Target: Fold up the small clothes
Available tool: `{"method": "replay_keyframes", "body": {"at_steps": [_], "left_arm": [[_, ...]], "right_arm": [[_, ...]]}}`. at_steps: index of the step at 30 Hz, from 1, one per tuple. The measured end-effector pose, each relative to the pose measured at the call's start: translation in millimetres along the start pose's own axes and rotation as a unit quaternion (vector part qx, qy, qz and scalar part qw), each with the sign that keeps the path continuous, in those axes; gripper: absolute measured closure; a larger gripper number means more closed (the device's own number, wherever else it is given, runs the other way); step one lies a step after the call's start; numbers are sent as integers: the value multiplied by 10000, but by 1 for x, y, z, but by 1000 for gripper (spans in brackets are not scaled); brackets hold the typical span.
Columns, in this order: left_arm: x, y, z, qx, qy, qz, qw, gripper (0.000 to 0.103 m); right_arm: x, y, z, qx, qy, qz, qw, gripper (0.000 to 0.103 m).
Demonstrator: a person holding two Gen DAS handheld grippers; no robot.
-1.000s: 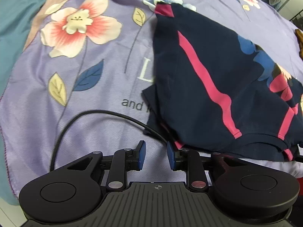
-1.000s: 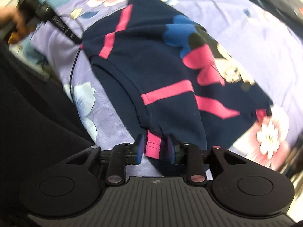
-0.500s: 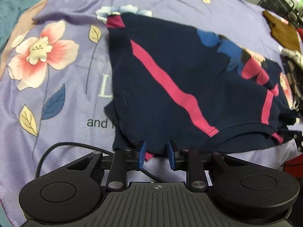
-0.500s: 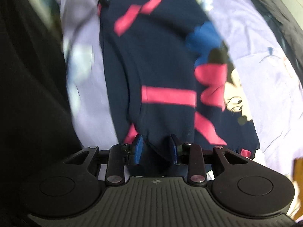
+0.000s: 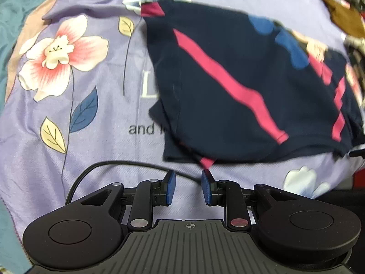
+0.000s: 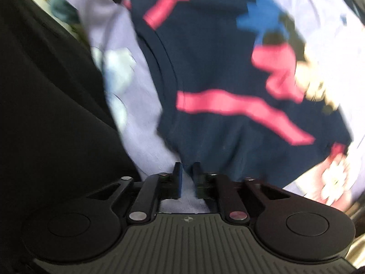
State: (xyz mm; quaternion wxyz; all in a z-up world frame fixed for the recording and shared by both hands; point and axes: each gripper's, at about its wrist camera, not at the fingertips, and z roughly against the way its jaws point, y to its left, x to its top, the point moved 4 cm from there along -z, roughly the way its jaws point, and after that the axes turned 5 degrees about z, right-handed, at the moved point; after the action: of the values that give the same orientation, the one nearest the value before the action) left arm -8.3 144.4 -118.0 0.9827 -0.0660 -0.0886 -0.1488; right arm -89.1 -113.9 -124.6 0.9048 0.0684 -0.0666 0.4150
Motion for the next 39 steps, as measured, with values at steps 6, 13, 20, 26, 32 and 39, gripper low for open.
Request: {"method": "replay_keyframes", "body": {"at_steps": [6, 13, 20, 26, 32, 39], "left_arm": [[10, -19, 29, -239, -718, -482, 9960, 28], [35, -143, 36, -509, -1472, -2258, 9616, 0], [12, -278, 18, -683, -1394, -3370, 9286, 0], [-15, -337, -21, -492, -1005, -3224, 9400, 0], [-9, -338, -48, 111, -1008, -2335, 9670, 0], [-8, -333, -48, 246, -1146, -2192, 9686, 22]], "right_arm": [[-12, -18, 29, 359, -473, -1275, 9901, 59], [-78, -111, 76, 212, -1418, -4234, 8945, 39], [-104, -155, 74, 609, -1819, -4564, 8689, 39], [-103, -160, 80, 871, -2154, -4266, 8741, 38], [-107, -160, 79, 1086, -2264, -4243, 8700, 38], [-104, -153, 80, 1138, -2308, -4189, 8708, 32]]}}
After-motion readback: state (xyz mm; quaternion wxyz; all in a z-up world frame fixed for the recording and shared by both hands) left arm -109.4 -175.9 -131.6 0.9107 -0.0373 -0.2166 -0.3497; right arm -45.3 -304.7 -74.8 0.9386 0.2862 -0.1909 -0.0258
